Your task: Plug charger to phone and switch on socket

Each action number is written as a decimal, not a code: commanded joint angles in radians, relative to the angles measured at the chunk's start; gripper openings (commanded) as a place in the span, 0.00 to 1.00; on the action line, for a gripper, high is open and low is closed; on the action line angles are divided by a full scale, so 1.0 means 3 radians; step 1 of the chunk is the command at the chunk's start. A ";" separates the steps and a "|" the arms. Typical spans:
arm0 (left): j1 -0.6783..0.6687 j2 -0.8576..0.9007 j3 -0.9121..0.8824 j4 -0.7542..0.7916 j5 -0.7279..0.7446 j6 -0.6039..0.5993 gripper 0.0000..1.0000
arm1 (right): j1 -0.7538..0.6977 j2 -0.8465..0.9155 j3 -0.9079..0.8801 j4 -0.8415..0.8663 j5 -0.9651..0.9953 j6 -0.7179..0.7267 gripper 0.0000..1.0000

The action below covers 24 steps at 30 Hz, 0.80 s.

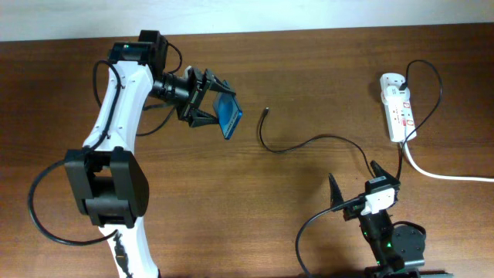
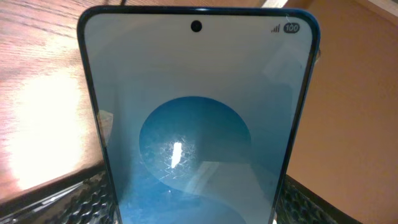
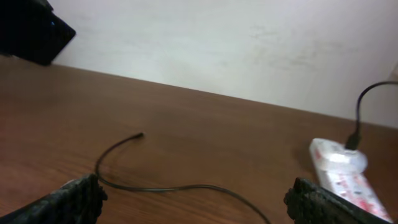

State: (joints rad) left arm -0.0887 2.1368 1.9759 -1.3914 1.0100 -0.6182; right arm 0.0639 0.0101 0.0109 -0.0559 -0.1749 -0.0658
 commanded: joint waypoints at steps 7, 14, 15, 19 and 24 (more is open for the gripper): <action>-0.0010 -0.0018 0.0083 -0.0118 0.0106 -0.0023 0.00 | -0.0018 -0.0006 -0.0010 0.0000 -0.0367 0.3232 0.98; -0.0008 -0.0018 0.0083 -0.0378 0.0755 -0.0605 0.00 | -0.0018 0.0554 0.0004 -0.0038 -0.0416 0.3292 0.98; -0.0001 -0.0018 0.0083 -0.0379 0.0867 -0.0605 0.00 | -0.0018 0.0720 0.0004 -0.0037 -0.0416 0.3292 0.98; -0.0001 -0.0018 0.0083 -0.0379 0.1114 -0.0604 0.00 | -0.0018 0.1225 0.0004 -0.0025 -0.0415 0.3293 0.98; -0.0001 -0.0018 0.0083 -0.0378 0.0946 -0.0604 0.00 | -0.0018 0.1282 0.0004 -0.0025 -0.0415 0.3293 0.98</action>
State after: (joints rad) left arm -0.0895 2.1368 1.9762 -1.5032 1.2747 -0.7883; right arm 0.0639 0.3927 0.0113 -0.0528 -0.2825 0.9169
